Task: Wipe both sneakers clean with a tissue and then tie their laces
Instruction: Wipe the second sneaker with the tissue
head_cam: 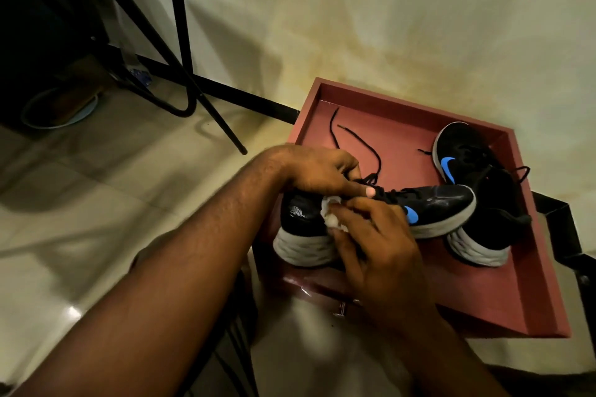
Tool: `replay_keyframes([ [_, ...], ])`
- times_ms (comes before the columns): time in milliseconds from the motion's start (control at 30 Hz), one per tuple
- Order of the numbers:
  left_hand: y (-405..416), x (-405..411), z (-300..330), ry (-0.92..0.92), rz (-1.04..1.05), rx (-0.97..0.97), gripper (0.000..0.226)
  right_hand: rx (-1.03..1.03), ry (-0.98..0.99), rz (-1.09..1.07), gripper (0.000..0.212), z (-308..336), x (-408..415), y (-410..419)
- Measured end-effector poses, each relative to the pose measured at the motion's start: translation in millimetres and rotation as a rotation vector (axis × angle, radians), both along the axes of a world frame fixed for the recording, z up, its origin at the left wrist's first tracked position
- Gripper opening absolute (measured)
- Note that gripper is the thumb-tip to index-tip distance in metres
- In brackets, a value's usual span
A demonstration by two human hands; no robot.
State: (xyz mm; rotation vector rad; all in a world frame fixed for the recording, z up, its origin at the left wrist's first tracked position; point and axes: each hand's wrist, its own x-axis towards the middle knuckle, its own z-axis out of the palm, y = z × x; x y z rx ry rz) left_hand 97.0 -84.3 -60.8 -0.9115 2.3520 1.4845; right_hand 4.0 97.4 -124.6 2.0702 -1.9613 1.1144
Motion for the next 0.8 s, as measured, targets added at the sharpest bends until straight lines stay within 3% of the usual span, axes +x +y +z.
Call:
replay_keyframes([
  [100, -2, 1, -3, 0.0, -0.001, -0.064, 0.044, -0.046, -0.019, -0.019, 0.024, -1, 13, -5],
  [233, -1, 4, -3, 0.014, -0.001, -0.104, 0.044, -0.025, 0.104, 0.109, 0.03, -15, 38, 5],
  [400, 0, 3, -4, 0.005, -0.013, -0.074, 0.044, -0.119, -0.207, -0.239, 0.015, -8, 6, 1],
  [533, 0, 0, -4, -0.005, -0.01, -0.024, 0.044, 0.008, -0.029, 0.041, 0.023, -9, 45, -2],
  [600, 0, 0, -5, 0.011, 0.001, 0.014, 0.039, 0.029, 0.049, 0.077, 0.023, -14, 52, -1],
  [733, 0, 0, -4, 0.025, 0.021, 0.072, 0.027, -0.13, -0.161, -0.226, 0.026, -13, 30, 2],
  [800, 0, -1, -4, 0.027, 0.019, 0.1, 0.026, -0.135, -0.186, -0.235, 0.027, -14, 26, 2],
])
